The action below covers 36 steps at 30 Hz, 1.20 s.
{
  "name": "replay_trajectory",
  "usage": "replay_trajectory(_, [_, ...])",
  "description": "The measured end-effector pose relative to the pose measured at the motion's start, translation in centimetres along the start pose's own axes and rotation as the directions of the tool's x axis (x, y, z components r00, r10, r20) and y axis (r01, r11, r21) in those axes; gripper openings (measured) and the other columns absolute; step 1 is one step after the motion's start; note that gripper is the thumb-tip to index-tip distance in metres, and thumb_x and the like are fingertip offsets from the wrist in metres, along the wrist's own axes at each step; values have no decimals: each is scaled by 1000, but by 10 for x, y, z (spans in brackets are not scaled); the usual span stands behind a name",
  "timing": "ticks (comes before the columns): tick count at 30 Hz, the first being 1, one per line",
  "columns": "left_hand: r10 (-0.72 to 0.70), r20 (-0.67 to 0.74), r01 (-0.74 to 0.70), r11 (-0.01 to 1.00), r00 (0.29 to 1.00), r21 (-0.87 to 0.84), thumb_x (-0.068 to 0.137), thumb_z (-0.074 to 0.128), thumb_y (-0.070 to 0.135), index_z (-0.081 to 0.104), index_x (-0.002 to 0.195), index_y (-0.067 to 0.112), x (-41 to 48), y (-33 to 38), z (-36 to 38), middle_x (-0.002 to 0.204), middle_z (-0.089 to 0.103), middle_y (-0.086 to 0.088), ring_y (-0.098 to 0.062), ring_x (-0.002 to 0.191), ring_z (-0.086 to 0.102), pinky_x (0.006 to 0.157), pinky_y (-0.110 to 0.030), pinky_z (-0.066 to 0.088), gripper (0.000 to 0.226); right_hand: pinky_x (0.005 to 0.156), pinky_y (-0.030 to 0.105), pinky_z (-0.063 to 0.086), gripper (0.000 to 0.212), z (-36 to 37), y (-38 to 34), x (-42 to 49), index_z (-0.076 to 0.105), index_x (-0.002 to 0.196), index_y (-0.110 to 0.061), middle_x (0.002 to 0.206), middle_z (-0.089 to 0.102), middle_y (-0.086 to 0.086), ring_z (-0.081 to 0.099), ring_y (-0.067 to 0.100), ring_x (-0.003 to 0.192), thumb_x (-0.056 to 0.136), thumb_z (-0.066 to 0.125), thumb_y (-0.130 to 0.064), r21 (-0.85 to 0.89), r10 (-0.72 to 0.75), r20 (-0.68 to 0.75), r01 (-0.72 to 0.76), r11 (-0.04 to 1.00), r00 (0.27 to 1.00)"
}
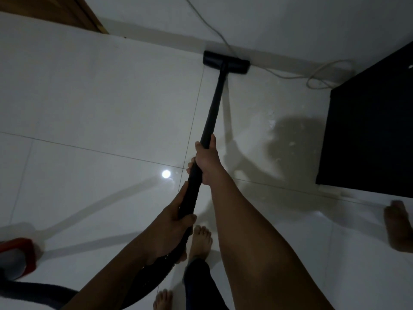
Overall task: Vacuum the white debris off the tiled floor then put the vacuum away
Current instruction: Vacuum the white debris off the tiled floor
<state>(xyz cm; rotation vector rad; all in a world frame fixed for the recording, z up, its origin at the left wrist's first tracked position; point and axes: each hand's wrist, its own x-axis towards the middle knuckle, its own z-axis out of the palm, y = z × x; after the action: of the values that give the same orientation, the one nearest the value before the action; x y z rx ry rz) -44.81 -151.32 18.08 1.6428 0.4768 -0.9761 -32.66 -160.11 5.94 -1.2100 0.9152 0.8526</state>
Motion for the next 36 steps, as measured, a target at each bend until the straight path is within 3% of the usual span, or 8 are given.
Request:
replay_trajectory(6, [-35, 4, 35, 999, 999, 32, 100, 47, 8, 8, 140, 61, -20, -8, 0, 82, 63, -10, -9, 49, 55, 52, -31, 53, 78, 51, 30, 54, 64, -3, 21, -14, 15, 155, -56, 84, 51, 9, 53, 16, 51, 106, 48, -30, 7, -52, -9, 52, 999, 999])
replay_trajectory(8, [-38, 7, 37, 997, 999, 64, 99, 48, 7, 7, 142, 58, -27, -9, 6, 105, 66, -15, -6, 57, 59, 59, -36, 56, 78, 51, 30, 54, 64, -8, 29, -20, 14, 154, -56, 80, 50, 8, 52, 15, 51, 106, 47, -29, 17, -43, -6, 43, 999, 999])
replay_trajectory(11, [-5, -9, 5, 998, 1000, 55, 99, 47, 3, 6, 136, 61, -27, -4, 14, 139, 49, -24, 0, 81, 66, 61, -18, 52, 80, 49, 30, 53, 65, -14, 27, -21, 13, 156, -55, 81, 48, 8, 51, 14, 48, 107, 47, -28, 28, -39, -6, 39, 999, 999])
replay_trajectory(14, [32, -17, -31, 998, 999, 56, 99, 48, 5, 8, 142, 59, -12, -2, 11, 96, 67, -7, -7, 59, 59, 59, -26, 52, 80, 49, 29, 54, 66, -14, 12, -10, 13, 156, -55, 89, 49, 9, 52, 14, 47, 107, 48, -28, 26, -31, -9, 31, 999, 999])
replay_trajectory(16, [3, -3, -3, 999, 1000, 38, 99, 48, 8, 6, 147, 57, -3, 0, 7, 77, 62, -3, -17, 56, 58, 56, -33, 54, 80, 50, 29, 55, 66, -13, 3, -5, 13, 156, -55, 89, 50, 9, 53, 14, 49, 106, 48, -29, 26, -22, -9, 22, 999, 1000])
replay_trajectory(22, [-12, 13, 12, 999, 1000, 32, 99, 48, 8, 5, 150, 53, 1, -2, 8, 73, 61, -2, -17, 54, 57, 55, -33, 54, 80, 54, 32, 55, 64, -12, 4, -2, 15, 155, -56, 82, 49, 7, 53, 16, 53, 106, 48, -29, 17, -15, -11, 15, 1000, 1000])
replay_trajectory(27, [-34, 19, 34, 999, 999, -23, 99, 48, 10, 9, 143, 64, -6, -7, 2, 73, 60, -12, -34, 58, 56, 53, -40, 55, 80, 55, 32, 55, 65, -7, 6, -7, 15, 156, -54, 87, 50, 9, 54, 17, 56, 106, 49, -30, 35, -44, -26, 45, 998, 999])
replay_trajectory(36, [-20, 70, 23, 999, 997, -38, 101, 45, 9, 8, 136, 73, -74, -58, 6, 82, 53, -22, -31, 45, 51, 47, -38, 52, 82, 53, 32, 53, 65, 5, 71, -56, 15, 155, -55, 77, 47, 7, 50, 15, 46, 106, 48, -26, 62, -108, -6, 108, 992, 994])
